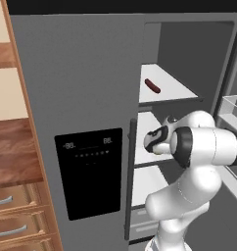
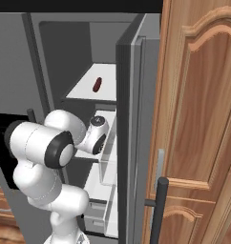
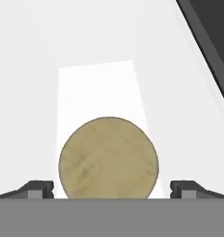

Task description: Retrieve the sausage and cheese from the fridge and place them on the cutting board on the counter.

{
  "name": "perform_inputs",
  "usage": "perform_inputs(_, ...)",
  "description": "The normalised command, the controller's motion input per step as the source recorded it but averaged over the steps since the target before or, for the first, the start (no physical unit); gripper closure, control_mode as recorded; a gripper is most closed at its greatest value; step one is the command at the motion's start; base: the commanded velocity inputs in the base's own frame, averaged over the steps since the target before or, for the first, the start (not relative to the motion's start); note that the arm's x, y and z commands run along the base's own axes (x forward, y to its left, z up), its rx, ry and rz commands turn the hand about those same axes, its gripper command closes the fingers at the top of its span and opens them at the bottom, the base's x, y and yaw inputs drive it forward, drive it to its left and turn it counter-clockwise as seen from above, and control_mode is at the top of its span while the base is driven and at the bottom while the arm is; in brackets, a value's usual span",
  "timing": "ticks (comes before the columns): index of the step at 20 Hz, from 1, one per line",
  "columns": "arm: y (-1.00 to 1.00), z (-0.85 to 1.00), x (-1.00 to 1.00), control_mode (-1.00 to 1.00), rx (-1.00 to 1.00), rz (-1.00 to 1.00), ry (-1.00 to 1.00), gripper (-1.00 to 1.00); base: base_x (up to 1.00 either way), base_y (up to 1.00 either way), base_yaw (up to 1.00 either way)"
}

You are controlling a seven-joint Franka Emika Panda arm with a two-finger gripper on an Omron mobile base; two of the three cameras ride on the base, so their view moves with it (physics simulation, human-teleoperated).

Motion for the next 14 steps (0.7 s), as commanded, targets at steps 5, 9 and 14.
perform_inputs(5, -0.04, -0.21, 0.19, -1.00, 0.01, 0.00, 0.00, -1.00, 0.00, 0.00, 0.00)
perform_inputs(9, -0.01, -0.20, 0.17, -1.00, 0.01, 0.00, 0.00, -1.00, 0.00, 0.00, 0.00)
perform_inputs(14, -0.01, -0.23, 0.03, -1.00, 0.00, 0.00, 0.01, 1.00, 0.00, 0.00, 0.00)
